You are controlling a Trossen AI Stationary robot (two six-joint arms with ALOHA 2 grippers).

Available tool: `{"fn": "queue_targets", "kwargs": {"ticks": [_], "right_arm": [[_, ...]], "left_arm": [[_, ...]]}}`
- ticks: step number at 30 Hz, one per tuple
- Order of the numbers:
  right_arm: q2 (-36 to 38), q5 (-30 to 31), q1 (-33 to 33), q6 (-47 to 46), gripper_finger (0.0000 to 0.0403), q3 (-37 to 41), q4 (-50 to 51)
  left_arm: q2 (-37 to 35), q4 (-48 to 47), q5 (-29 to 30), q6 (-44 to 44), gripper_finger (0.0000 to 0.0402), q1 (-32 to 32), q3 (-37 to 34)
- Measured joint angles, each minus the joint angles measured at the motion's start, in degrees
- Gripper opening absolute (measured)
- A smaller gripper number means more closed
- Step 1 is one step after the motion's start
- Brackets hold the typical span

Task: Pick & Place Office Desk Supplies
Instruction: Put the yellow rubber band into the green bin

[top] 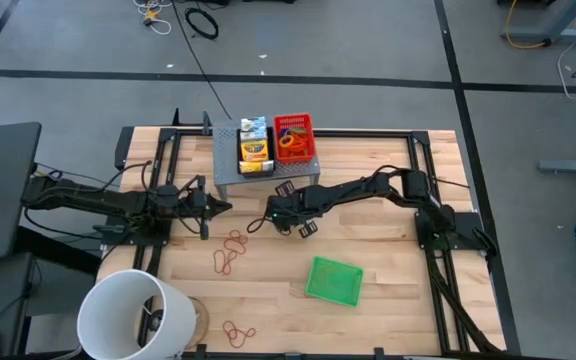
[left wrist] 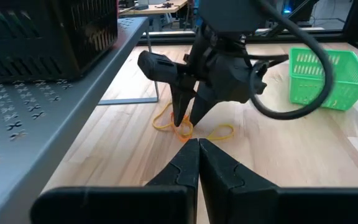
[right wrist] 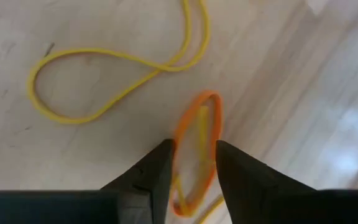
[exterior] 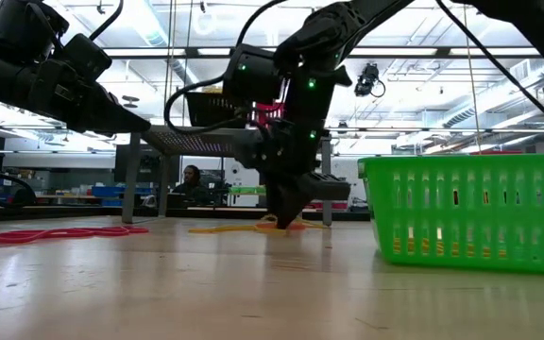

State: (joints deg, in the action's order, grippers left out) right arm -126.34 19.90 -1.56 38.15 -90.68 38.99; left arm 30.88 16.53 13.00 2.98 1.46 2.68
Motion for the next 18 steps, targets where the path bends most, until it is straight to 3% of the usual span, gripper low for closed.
{"fn": "queue_targets", "kwargs": {"ticks": [4,9,18], "right_arm": [[-0.08,0.62,0.35,0.1,0.0113,0.06,0.09],[0.69,1.25,2.41,-0.36,0.0017,0.33,2.84],[3.69,13.22,9.67,-7.01,0.0003,0.4,11.48]], "left_arm": [[0.01,0.0,-0.01,0.0,0.0014,0.0,0.0],[0.01,-0.04,-0.01,0.0,0.0014,0.0,0.0],[0.01,-0.04,-0.01,-0.07,0.0014,0.02,0.02]]}}
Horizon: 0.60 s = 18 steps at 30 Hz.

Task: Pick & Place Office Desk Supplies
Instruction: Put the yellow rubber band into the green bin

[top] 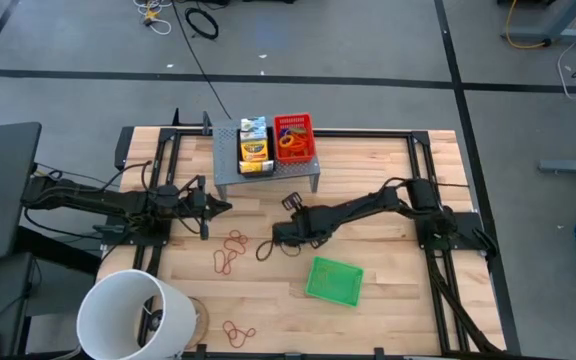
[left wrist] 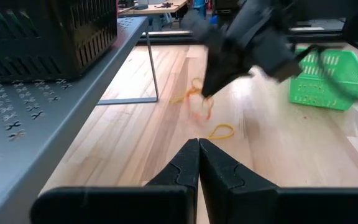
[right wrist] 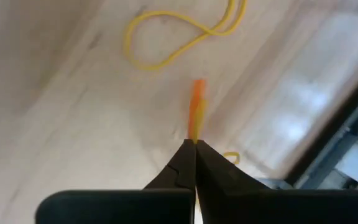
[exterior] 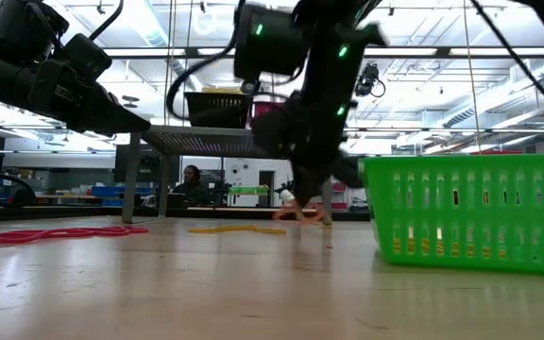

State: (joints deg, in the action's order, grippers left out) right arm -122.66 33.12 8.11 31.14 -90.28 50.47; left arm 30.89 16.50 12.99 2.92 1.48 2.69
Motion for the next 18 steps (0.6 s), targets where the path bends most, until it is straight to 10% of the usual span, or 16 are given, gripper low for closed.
{"fn": "queue_targets", "kwargs": {"ticks": [18], "right_arm": [[12.84,-1.72,4.56,-14.3,0.0006,-0.07,4.91]], "left_arm": [[0.0,-0.01,-0.02,-0.11,0.0014,0.0,-0.02]]}}
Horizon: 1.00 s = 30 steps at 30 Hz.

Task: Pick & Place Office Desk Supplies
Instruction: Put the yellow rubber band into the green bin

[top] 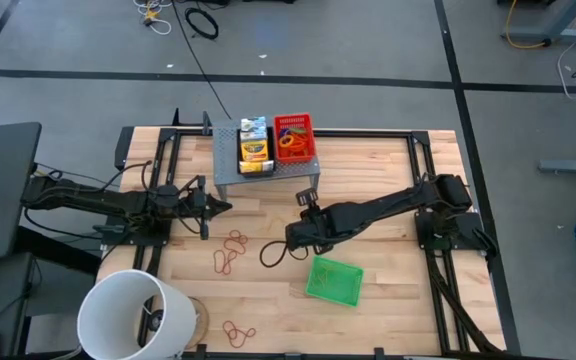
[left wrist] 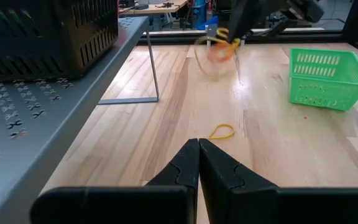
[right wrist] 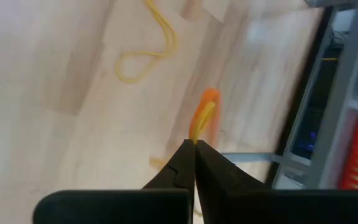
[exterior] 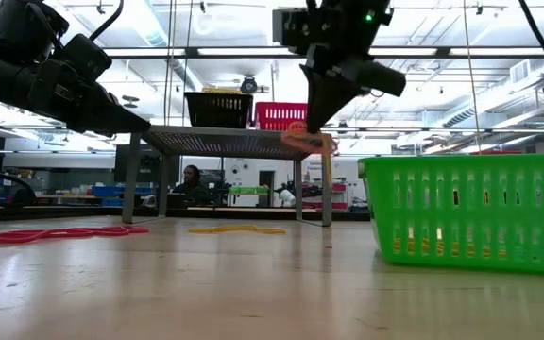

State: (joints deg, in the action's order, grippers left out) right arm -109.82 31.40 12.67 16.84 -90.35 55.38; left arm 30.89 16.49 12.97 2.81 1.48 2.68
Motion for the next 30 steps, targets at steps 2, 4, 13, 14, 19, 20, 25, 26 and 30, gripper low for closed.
{"fn": "queue_targets", "kwargs": {"ticks": [2,4,13,14,19,20,25,26,30], "right_arm": [[0.0,-1.55,0.01,0.15,0.0008,0.0,0.07],[0.0,-1.79,0.11,-0.07,0.0028,0.0,-0.23],[0.0,-2.15,0.11,0.35,0.0064,0.0,0.26],[0.0,-2.8,0.11,0.38,0.0037,0.0,0.22],[0.0,-4.0,0.42,0.43,0.0006,0.0,0.43],[0.0,-4.09,0.5,0.58,0.0004,0.0,0.5],[0.01,-2.97,1.69,0.56,0.0002,0.0,1.59],[0.19,-2.85,2.16,0.51,0.0002,0.0,2.47],[2.09,-0.76,4.45,-1.23,0.0002,0.0,4.99]], "left_arm": [[0.0,0.0,0.0,0.03,0.0014,0.0,0.0],[0.0,0.0,-0.02,0.04,0.0014,0.0,0.0],[0.0,0.0,-0.17,0.09,0.0014,-0.02,0.0],[0.0,0.0,-0.17,0.07,0.0014,0.0,0.0],[0.0,0.0,-0.17,0.11,0.0014,-0.01,0.0],[0.0,0.0,-0.17,0.1,0.0014,-0.01,0.0],[0.0,0.0,-0.17,0.11,0.0014,-0.02,0.01],[0.0,0.0,-0.17,0.12,0.0014,-0.01,0.0],[0.0,0.0,-0.17,0.11,0.0014,0.0,0.0]]}}
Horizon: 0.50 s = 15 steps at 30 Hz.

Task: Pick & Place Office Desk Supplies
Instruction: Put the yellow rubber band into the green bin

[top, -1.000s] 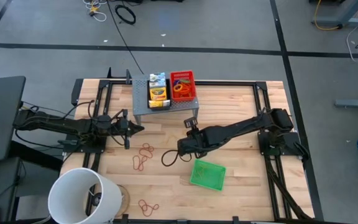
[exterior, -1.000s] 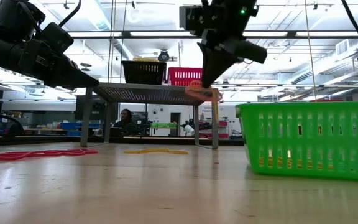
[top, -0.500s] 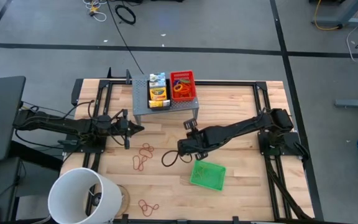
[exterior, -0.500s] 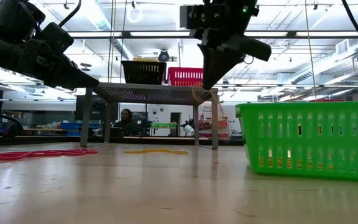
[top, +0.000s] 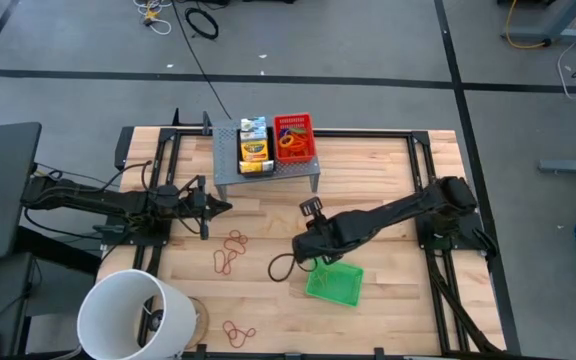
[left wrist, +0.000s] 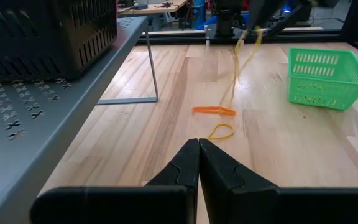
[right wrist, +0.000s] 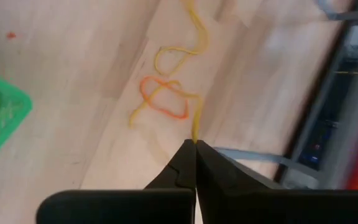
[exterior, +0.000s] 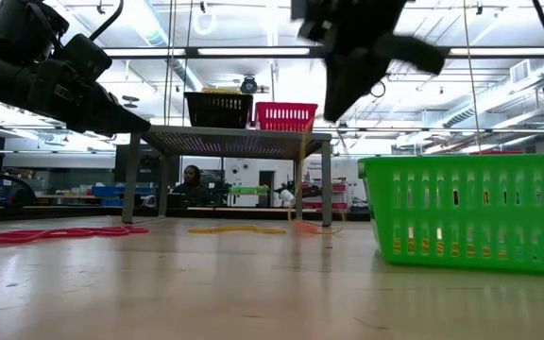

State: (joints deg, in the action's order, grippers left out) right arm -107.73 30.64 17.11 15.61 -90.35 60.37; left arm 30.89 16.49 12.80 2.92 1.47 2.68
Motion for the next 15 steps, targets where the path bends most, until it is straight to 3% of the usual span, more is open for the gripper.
{"fn": "queue_targets", "kwargs": {"ticks": [9,15], "right_arm": [[7.47,11.76,5.26,-4.61,0.0001,-0.02,-0.01],[12.06,10.78,8.7,-5.94,0.0,-0.02,0.38]], "left_arm": [[0.0,0.01,0.0,-0.07,0.0014,-0.01,0.0],[0.0,0.02,0.01,-0.09,0.0014,0.0,0.0]]}}
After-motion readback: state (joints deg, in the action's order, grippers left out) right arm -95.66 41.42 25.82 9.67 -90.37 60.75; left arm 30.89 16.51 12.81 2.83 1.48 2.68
